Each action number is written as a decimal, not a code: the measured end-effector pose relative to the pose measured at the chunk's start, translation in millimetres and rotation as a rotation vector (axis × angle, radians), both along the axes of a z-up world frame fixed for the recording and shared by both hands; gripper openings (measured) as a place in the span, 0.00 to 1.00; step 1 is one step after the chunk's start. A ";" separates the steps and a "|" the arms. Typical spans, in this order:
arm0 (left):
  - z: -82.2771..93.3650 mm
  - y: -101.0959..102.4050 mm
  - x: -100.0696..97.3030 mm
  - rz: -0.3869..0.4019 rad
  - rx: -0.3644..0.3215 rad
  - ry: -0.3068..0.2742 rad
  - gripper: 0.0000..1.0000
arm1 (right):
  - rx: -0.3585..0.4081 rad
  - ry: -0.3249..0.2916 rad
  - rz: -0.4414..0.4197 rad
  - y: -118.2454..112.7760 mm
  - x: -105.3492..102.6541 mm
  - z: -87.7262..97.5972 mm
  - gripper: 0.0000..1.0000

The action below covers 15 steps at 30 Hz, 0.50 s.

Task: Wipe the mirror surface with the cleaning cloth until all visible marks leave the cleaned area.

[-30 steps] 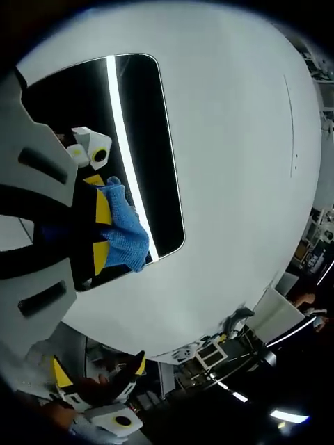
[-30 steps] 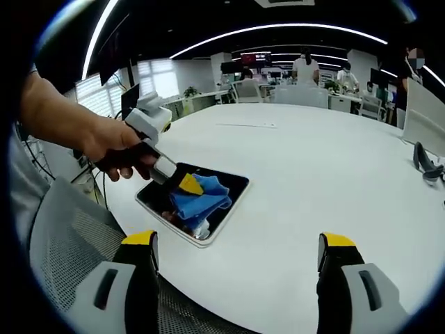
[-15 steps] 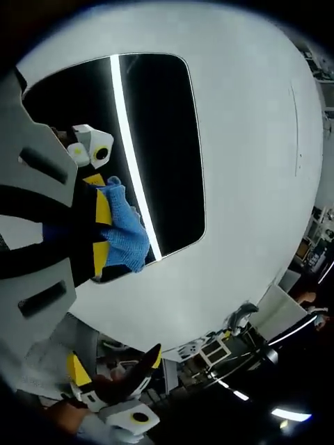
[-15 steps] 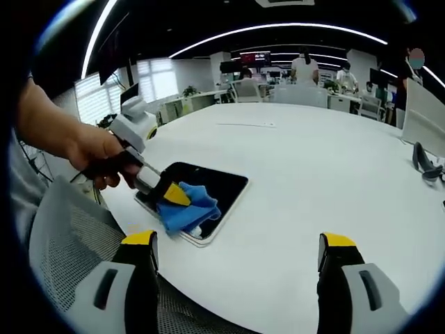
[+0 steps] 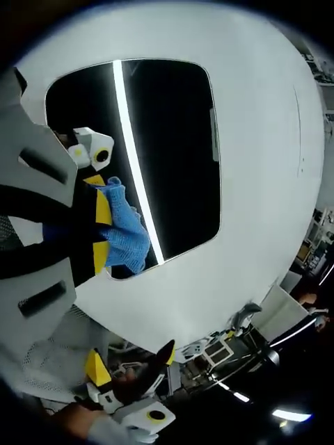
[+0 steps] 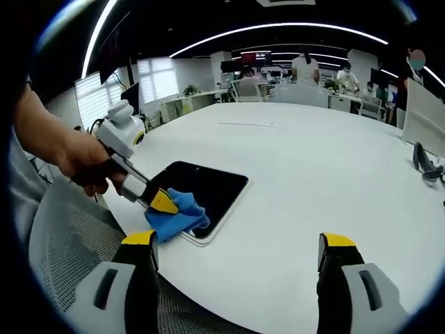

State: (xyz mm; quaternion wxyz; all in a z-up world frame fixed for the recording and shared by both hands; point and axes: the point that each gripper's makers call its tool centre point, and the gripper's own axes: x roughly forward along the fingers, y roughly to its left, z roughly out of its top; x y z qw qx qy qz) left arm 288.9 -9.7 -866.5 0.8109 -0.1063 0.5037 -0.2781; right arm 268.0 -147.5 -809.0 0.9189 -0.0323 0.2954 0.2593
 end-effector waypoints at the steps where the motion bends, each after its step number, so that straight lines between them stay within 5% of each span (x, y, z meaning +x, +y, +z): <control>1: 0.2 0.2 -2.0 -0.008 0.006 -0.002 0.04 | -0.001 0.001 -0.001 -0.2 0.1 -0.1 0.94; 15: -0.5 1.2 -8.4 -0.020 0.007 -0.005 0.03 | -0.001 0.003 0.004 0.8 0.1 -0.9 0.95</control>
